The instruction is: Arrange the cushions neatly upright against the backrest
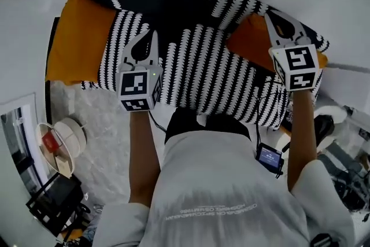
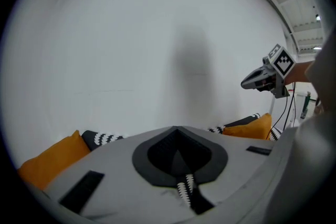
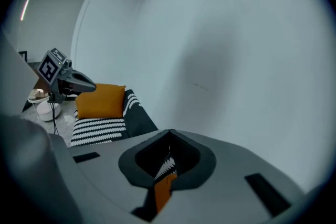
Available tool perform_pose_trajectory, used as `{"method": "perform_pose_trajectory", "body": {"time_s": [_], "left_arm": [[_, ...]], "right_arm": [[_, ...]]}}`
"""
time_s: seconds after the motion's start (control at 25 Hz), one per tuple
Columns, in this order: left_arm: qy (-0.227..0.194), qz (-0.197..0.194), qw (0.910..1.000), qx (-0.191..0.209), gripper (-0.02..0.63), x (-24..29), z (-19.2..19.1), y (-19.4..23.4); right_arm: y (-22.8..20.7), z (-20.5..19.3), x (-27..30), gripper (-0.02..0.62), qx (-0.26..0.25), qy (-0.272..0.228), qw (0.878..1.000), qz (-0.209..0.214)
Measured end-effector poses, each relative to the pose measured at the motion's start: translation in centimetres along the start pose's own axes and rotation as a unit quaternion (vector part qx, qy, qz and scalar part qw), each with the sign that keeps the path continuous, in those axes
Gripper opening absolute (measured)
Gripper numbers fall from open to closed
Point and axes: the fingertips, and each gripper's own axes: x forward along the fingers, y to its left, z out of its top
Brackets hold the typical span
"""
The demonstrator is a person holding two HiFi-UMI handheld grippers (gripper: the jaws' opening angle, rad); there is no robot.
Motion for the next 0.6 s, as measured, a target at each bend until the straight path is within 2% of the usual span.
{"method": "perform_pose_trajectory", "body": {"time_s": [0.36,0.6], "left_arm": [[-0.006,-0.067,0.9971,0.036,0.017,0.2,3.4,-13.2],[-0.023,-0.086,0.9942,0.06,0.017,-0.7,6.2,-18.9]], "right_arm": [[-6.9,-7.6,-12.1,0.003,0.044,0.012,0.997,-0.066],[-9.6,-10.4,-19.5,0.003,0.07,0.004,0.992,-0.101]]}}
